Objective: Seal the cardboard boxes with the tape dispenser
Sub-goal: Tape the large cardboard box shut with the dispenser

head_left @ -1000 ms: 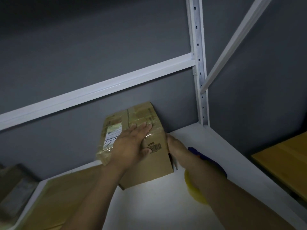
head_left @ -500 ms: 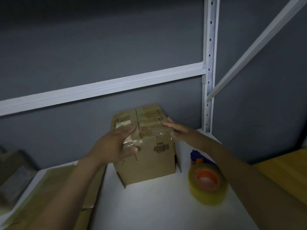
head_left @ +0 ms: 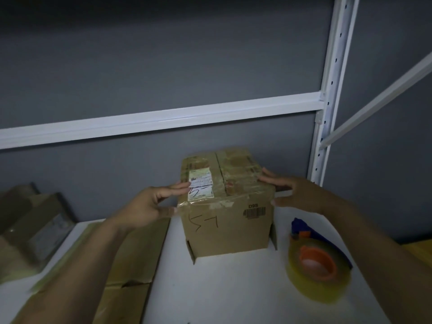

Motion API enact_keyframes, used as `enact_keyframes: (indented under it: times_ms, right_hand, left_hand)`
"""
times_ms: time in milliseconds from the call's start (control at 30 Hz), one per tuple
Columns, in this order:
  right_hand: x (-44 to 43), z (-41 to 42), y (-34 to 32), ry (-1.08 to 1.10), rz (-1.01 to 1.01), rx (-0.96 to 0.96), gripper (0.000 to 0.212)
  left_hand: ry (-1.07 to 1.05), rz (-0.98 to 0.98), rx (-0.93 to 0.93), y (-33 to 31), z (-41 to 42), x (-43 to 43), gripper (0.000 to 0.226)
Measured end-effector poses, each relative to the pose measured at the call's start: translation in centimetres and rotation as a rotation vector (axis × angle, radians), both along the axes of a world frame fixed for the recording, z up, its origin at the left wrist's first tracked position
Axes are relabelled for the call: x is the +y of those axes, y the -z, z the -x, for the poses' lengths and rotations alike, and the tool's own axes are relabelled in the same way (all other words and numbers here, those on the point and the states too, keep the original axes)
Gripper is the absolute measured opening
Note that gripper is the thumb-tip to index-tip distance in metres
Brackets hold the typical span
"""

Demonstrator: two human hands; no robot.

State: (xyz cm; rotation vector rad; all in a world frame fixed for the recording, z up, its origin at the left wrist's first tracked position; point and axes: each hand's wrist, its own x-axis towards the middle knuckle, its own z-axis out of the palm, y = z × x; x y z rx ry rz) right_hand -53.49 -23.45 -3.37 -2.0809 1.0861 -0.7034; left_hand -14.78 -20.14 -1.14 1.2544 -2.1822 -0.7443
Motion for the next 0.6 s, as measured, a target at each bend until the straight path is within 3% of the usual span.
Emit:
enact_keyframes:
  times_ms: [200,367,500,600]
  right_hand:
    - [1.3,-1.3,0.1,0.117,0.079,-0.08,0.065]
    - [1.3,-2.9,1.4,0.21,0.222,-0.068,0.064]
    - [0.8,-3.1,1.5,0.171,0.228,0.118,0.091]
    - [0.5,-4.3,-0.8,0.227,0.289,0.109,0.053]
  left_hand:
    - [0.003,-0.032,0.027,0.1,0.2,0.2,0.061]
    - [-0.196,0.162,0.098,2.1,2.1,0.3,0.053]
    - [-0.3,0.256,-0.064,2.6,4.1,0.4,0.084]
    - [-0.346,0.295,-0.248,0.7,6.1,0.6,0.081]
